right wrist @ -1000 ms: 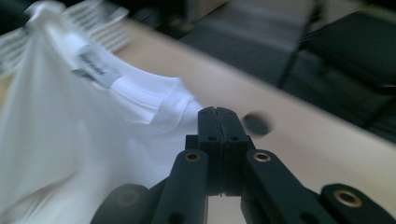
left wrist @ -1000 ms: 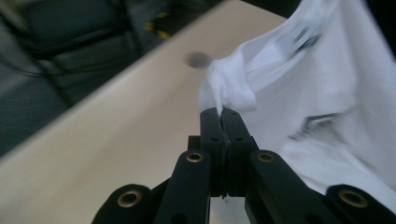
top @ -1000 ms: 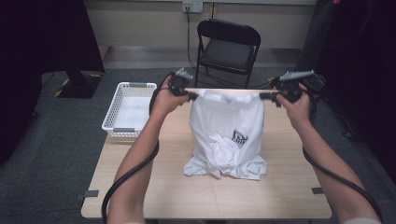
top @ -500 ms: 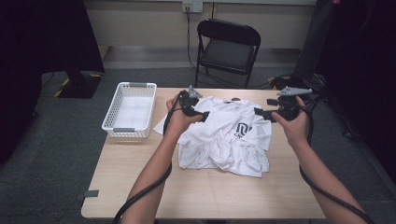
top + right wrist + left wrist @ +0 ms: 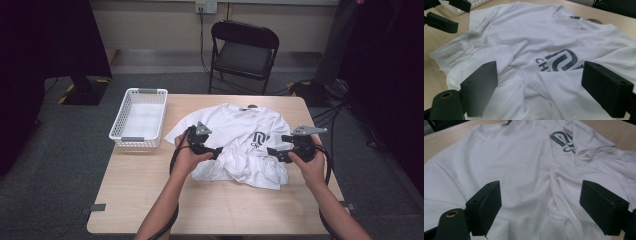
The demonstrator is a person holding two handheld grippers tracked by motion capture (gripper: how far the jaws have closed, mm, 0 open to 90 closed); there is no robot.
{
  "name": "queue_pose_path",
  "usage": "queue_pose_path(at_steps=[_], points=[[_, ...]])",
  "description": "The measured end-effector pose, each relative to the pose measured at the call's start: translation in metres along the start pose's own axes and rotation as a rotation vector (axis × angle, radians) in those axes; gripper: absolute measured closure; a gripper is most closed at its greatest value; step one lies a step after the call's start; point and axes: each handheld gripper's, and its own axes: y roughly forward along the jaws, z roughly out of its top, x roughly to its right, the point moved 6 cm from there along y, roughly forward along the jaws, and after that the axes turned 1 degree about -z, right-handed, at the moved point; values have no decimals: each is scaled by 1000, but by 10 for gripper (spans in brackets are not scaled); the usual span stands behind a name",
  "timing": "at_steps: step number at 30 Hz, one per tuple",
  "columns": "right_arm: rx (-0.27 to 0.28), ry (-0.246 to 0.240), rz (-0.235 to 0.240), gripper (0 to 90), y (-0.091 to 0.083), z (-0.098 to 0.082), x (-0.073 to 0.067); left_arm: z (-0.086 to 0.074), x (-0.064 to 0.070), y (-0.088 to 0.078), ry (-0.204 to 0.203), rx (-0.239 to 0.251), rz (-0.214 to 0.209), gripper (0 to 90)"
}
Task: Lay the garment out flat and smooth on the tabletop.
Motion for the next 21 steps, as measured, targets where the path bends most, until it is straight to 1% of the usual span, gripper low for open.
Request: queue_pose_path(at_steps=[2,6,9,10,12,16,18,19,20,21], points=[[-11,-3,10,124,2,-7,-5,-8,4,2,-4,0,-9,168],[-33,-6,13,125,5,-20,-11,-23,12,4,-8,-3,-29,158],[-41,3,19,126,7,-29,-15,-33,17,4,-5,-1,-37,153],[-45,-1,17,126,8,-33,-17,-37,19,4,-6,-2,-35,153],[-53,-5,19,126,9,-41,-21,-44,21,3,10,-13,-38,153],[-69,-8,26,128,8,-58,-27,-58,26,2,11,-17,-50,152],[-80,-9,33,132,8,-65,-28,-66,26,2,10,-35,-43,152],[-85,-10,32,135,7,-68,-28,-70,26,3,19,-45,-40,152],[-91,-23,28,138,7,-71,-28,-73,26,2,19,-75,-29,155],[-99,-30,21,143,7,-73,-28,-74,26,2,23,-80,-24,160]])
